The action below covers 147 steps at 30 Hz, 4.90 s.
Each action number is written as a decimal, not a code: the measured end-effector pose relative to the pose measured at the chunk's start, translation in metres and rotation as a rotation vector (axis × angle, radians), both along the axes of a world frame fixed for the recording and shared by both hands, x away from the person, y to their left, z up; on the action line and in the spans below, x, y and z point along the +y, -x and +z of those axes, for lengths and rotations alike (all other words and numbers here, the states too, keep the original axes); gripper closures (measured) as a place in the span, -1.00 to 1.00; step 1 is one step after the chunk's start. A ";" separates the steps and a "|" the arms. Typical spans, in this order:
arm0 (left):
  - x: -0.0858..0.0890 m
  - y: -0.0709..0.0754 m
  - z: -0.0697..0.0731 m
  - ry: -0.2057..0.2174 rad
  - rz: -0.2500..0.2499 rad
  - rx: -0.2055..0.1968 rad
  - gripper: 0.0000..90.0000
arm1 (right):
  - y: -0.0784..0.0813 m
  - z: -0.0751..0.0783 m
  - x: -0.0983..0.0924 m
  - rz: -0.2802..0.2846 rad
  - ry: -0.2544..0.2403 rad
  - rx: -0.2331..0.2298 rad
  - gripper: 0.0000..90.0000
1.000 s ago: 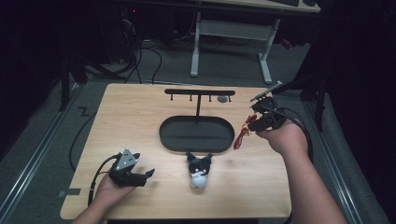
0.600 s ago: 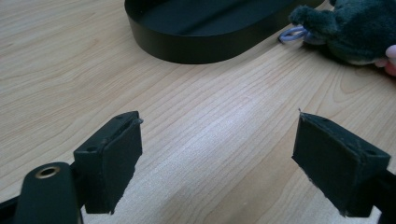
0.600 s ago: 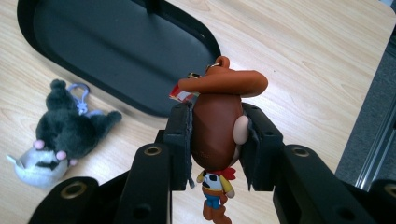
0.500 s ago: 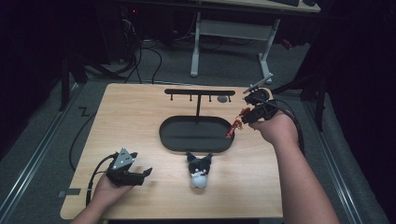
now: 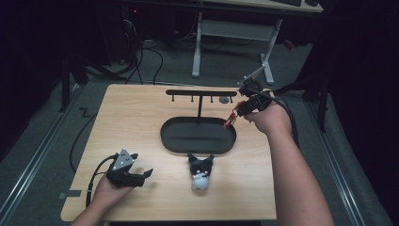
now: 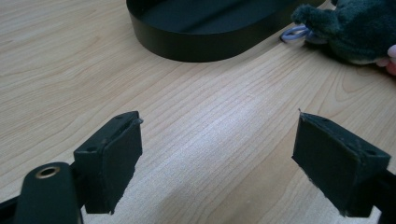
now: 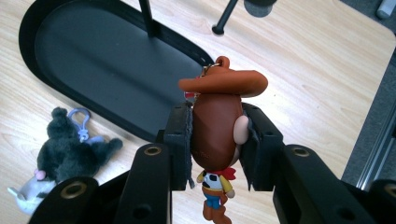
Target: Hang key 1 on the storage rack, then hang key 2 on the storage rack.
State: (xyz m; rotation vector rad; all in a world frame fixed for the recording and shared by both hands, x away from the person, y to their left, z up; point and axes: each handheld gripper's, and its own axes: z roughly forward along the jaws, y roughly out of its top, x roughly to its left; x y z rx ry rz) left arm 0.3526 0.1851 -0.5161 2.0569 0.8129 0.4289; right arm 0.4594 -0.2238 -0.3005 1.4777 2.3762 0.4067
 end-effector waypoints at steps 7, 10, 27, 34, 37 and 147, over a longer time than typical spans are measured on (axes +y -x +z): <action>0.002 0.000 0.000 -0.005 0.000 0.005 -0.64 | -0.011 0.005 0.008 0.008 0.003 -0.001 0.49; 0.003 0.000 0.000 -0.001 0.006 0.001 -0.64 | -0.015 0.006 0.013 0.015 0.008 -0.010 0.49; 0.006 0.000 -0.001 -0.002 0.008 0.006 -0.64 | -0.033 0.003 0.003 -0.054 0.021 -0.019 0.49; 0.005 0.000 -0.001 -0.005 0.005 0.006 -0.64 | -0.039 -0.011 -0.001 -0.070 0.017 -0.007 0.49; 0.005 0.000 -0.001 -0.006 0.004 0.008 -0.64 | -0.041 -0.019 -0.003 -0.076 0.011 0.003 0.49; -0.021 -0.016 0.012 -0.143 0.151 -0.033 0.17 | 0.172 -0.213 -0.085 -0.150 -0.310 -0.326 -0.03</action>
